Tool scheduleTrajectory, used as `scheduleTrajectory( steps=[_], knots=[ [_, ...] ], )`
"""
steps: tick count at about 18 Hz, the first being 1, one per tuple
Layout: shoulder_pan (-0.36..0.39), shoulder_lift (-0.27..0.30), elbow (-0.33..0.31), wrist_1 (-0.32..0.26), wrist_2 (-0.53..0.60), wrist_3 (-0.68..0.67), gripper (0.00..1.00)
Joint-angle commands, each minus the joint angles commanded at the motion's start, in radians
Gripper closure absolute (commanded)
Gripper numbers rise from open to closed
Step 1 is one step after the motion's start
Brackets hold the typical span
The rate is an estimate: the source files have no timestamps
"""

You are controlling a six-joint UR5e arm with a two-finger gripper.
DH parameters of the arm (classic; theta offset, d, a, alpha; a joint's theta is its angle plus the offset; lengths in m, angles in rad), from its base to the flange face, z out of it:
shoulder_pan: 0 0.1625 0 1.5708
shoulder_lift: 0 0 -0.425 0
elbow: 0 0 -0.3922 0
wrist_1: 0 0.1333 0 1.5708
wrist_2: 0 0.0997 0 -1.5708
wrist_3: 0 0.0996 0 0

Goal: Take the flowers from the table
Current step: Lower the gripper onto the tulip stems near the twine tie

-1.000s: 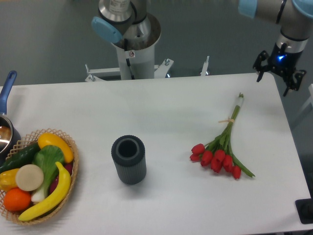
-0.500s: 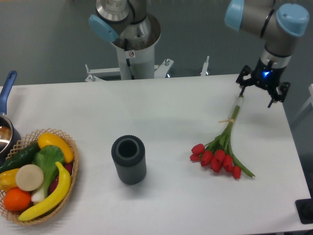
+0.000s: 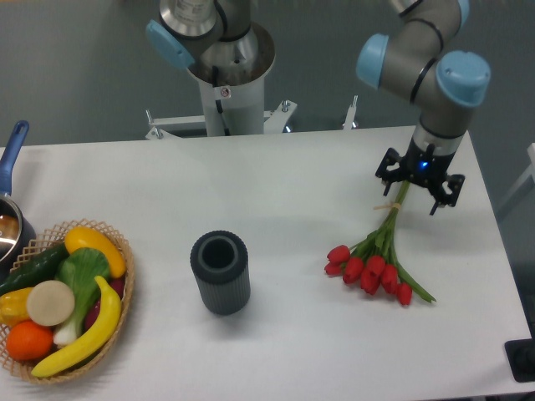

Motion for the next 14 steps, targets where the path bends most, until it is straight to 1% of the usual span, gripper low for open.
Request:
scheduleTrajectory(
  steps=[8,12,14],
  knots=[
    [-0.032,-0.058,0.002,0.003,0.002,-0.002,0.0],
    [-0.044,-0.077,0.003,0.032,0.002,-0.017,0.0],
    [-0.051,-0.084,0.006,0.034,0.002,-0.017,0.0]
  ],
)
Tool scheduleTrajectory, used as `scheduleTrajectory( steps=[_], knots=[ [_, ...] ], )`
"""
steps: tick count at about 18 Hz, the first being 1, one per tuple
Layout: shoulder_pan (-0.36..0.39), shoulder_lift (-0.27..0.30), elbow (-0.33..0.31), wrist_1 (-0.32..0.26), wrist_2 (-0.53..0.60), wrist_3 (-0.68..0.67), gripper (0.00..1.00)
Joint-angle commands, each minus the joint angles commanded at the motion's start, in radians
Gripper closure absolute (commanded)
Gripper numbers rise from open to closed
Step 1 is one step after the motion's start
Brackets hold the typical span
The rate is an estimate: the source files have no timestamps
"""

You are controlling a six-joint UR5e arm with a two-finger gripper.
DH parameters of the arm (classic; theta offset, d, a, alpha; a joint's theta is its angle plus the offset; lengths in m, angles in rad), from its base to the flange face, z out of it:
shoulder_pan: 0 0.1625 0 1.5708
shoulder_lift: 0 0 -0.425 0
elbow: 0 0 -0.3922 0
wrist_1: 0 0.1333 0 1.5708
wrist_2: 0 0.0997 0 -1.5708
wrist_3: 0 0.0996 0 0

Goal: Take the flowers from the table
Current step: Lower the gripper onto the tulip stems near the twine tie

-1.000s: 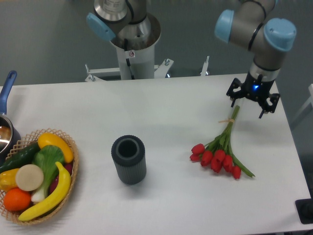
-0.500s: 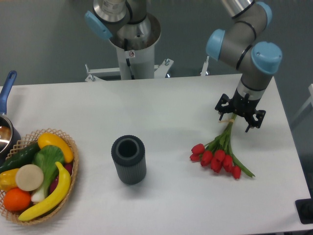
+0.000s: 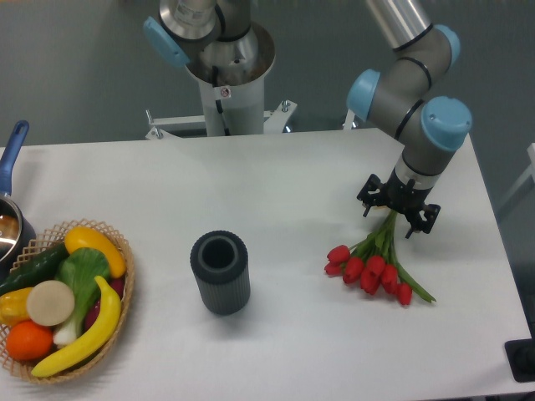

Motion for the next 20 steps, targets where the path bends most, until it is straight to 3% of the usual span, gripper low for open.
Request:
scheduleTrajectory(
  steps=[20],
  knots=[
    [-0.002,-0.032,0.021,0.003,-0.003,0.0,0.0]
  ],
)
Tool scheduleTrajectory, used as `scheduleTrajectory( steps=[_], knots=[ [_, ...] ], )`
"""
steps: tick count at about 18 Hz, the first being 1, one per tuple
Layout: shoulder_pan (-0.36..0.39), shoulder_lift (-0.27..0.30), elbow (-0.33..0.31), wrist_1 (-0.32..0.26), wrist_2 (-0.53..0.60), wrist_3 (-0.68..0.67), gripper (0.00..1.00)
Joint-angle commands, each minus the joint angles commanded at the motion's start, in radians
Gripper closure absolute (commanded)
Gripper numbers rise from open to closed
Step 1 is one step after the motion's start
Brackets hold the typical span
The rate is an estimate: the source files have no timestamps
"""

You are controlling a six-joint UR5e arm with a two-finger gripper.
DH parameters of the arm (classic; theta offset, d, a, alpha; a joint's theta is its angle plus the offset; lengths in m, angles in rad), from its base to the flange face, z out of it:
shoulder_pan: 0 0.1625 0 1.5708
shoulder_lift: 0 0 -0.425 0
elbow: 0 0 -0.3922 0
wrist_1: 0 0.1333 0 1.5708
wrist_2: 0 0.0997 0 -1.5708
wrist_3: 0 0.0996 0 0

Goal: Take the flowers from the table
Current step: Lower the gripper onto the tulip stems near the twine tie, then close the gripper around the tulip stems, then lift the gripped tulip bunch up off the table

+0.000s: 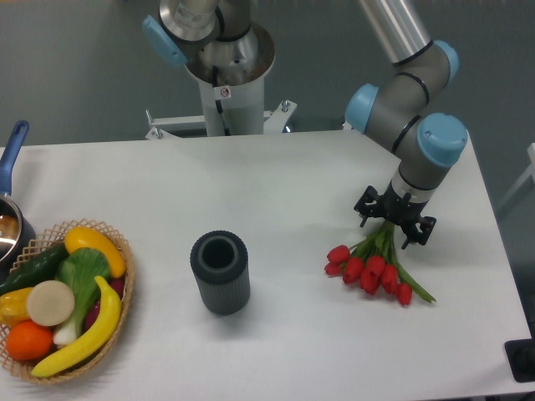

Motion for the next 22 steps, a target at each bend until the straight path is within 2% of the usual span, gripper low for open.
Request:
scheduleTrajectory(
  steps=[3,8,12,13,15,17,22],
  knots=[
    [-0.008,-0.003,0.0,0.0,0.002,-0.005,0.01],
    [-0.014,-0.003,-0.002,0.0,0.002,-0.005,0.29],
    [-0.012,0.005,0.0,0.0,0.002,-0.008,0.45],
    [-0.012,0.006,0.0,0.0,0.002,-0.014,0.46],
    [-0.014,0.009,0.0,0.0,0.002,-0.058,0.55],
    [-0.014,0.011,0.002,0.0,0.002,-0.078,0.6],
    [-0.015,0.012,0.0,0.0,0.0,-0.087,0.64]
  ],
)
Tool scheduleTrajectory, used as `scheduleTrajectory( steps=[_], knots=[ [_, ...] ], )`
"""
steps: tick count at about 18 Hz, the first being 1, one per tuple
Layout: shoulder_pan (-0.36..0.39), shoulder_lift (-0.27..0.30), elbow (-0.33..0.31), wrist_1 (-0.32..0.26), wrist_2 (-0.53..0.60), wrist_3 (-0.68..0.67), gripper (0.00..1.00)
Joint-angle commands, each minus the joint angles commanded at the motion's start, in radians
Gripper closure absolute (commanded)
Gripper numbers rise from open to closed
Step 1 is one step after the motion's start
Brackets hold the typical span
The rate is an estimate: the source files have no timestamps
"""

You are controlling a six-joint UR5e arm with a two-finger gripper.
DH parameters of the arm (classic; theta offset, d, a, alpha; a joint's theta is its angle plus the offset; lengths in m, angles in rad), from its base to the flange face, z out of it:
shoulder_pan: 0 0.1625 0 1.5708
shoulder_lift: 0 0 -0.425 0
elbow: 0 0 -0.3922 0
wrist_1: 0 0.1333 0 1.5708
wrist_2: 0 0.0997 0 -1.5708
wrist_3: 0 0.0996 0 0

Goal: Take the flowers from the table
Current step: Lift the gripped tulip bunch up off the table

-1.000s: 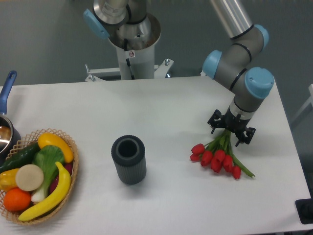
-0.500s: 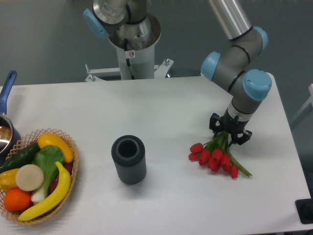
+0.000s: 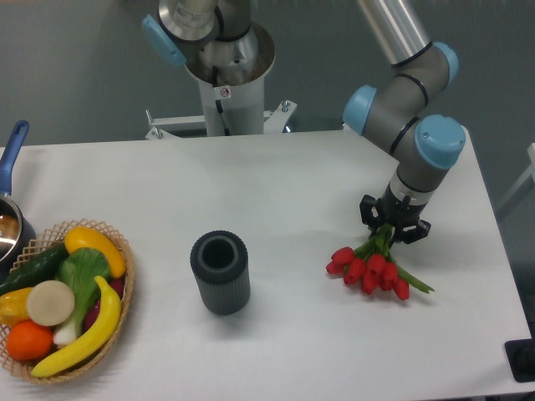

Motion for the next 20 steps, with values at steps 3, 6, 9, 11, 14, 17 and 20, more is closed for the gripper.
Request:
scheduleTrajectory(
  steps=[3,6,9,11,14,17,20],
  knots=[
    [0.0,0.0,0.0,0.0,0.0,-0.003,0.64],
    [0.002,0.009,0.002,0.0,0.002,0.005,0.63],
    [0.002,0.043,0.014,0.0,0.002,0.008,0.63],
    [-0.002,0.064,0.031,0.002,0.0,0.002,0.63],
    [-0.006,0.116,0.037,0.0,-0.003,-0.003,0.63],
    [-0.006,0.187,0.034,-0.002,-0.043,-0.032,0.63],
    [-0.002,0.247,0.041,0.0,-0.194,-0.096,0.63]
  ],
)
